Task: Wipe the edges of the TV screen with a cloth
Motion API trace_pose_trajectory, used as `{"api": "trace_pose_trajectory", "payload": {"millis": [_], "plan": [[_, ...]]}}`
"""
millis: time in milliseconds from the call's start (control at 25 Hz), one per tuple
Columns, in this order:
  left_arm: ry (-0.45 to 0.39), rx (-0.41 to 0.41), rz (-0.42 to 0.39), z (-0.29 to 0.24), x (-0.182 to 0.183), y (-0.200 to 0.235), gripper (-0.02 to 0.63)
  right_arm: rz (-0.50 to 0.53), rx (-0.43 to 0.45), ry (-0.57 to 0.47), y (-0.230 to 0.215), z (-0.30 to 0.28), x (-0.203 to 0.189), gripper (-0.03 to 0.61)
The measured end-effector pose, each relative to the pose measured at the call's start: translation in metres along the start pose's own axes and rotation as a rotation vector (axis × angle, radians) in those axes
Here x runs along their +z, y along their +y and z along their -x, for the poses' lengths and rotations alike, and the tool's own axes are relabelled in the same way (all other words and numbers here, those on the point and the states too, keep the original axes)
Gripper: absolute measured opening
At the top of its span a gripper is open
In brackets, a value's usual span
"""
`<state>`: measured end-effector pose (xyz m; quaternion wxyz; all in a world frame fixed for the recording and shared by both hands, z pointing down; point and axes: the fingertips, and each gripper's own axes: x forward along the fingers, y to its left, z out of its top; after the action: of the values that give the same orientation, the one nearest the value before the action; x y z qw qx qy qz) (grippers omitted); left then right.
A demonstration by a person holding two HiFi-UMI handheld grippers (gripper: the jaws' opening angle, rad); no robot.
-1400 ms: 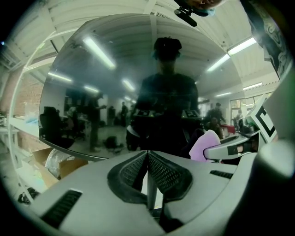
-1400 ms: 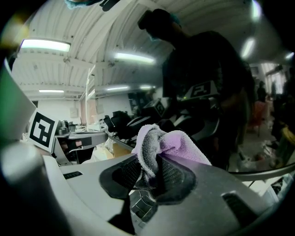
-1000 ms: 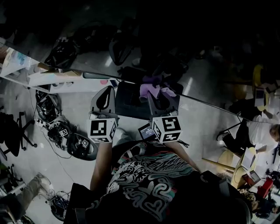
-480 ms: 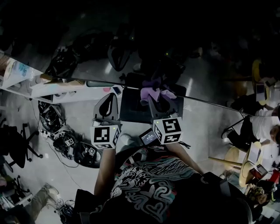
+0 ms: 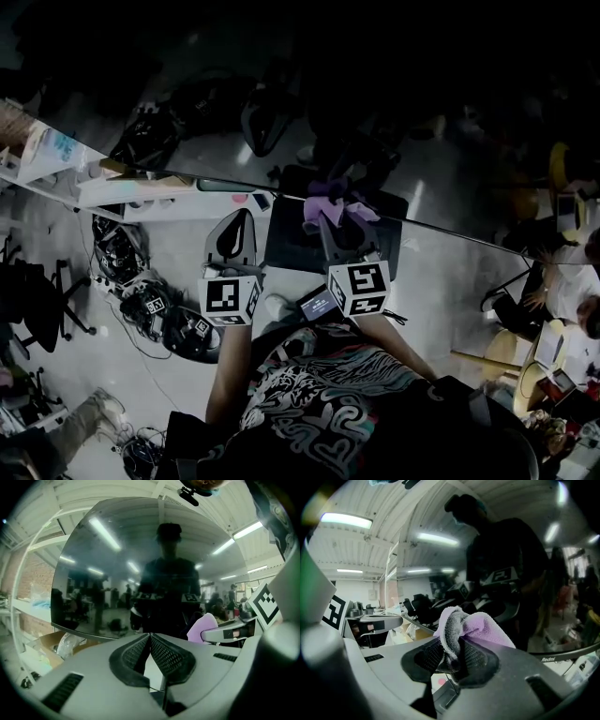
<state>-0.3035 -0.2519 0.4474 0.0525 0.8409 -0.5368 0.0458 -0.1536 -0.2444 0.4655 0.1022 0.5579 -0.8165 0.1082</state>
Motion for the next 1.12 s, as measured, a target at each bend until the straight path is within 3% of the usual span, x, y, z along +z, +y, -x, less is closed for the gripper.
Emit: {"api": "trace_pose_trajectory", "payload": {"millis": [600, 880, 1120], "plan": [[-0.014, 0.141, -0.019, 0.029, 0.008, -0.034, 0.018, -0.008, 0.123, -0.019, -0.006, 0.007, -0.003, 0.121], [-0.024, 0.168, -0.012, 0.028, 0.006, -0.024, 0.018, -0.014, 0.141, -0.018, -0.005, 0.004, -0.004, 0.121], [-0.043, 0.144, -0.009, 0.025, 0.007, -0.014, 0.018, -0.014, 0.123, -0.025, -0.002, 0.006, -0.005, 0.121]]}}
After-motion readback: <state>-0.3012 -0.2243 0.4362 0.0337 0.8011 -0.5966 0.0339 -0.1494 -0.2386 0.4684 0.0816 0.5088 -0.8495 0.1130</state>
